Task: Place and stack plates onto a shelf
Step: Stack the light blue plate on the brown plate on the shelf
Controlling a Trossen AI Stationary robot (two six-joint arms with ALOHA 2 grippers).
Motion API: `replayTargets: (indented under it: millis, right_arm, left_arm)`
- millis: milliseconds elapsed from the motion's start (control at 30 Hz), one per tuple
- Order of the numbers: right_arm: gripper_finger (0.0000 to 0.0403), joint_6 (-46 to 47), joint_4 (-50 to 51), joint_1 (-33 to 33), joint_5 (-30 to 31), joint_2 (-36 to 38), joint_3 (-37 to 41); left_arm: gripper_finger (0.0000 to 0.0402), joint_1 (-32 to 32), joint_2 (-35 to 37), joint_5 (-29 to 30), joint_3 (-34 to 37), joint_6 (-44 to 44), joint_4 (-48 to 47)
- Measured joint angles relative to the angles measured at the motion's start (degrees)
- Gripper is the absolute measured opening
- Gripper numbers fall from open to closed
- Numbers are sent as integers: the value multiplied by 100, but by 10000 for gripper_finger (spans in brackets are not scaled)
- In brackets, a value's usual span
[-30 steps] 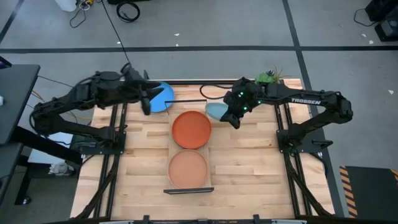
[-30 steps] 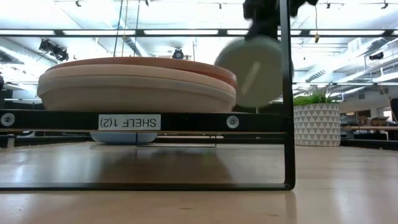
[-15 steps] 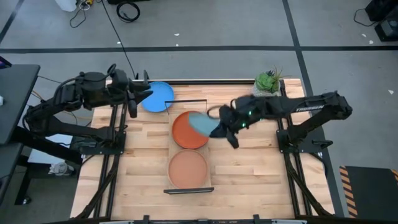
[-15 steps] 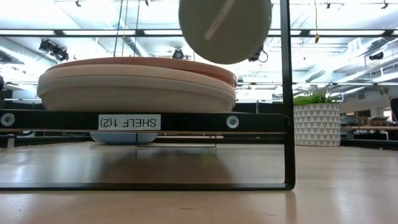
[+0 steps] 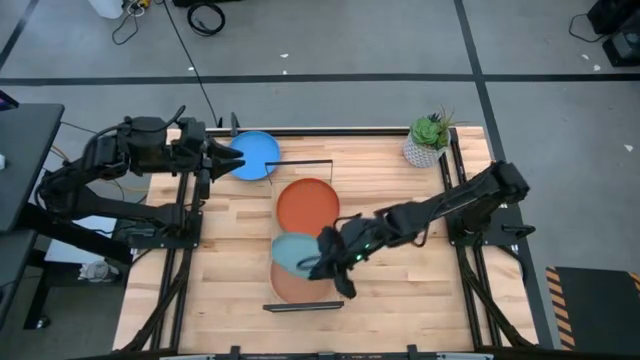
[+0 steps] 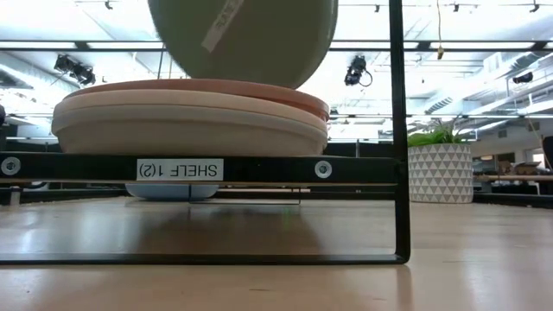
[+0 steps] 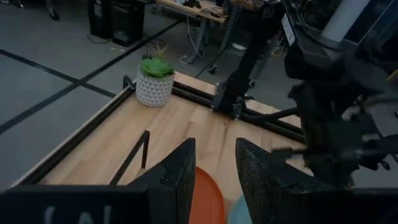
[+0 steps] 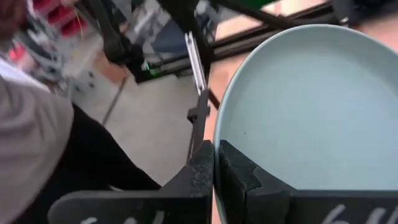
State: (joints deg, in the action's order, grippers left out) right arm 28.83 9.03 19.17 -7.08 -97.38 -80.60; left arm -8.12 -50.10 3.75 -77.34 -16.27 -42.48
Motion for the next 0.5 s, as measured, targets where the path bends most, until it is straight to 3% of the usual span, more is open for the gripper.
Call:
replayTargets:
  millis: [300, 500]
  right_arm:
    - [21, -618, 535, 123, 0, -805, -632]
    - [50, -502, 714, 121, -39, -953, -638]
  left_arm:
    - [121, 0, 26, 2, -2, -6, -70]
    - [121, 0, 28, 2, -2, -118, -72]
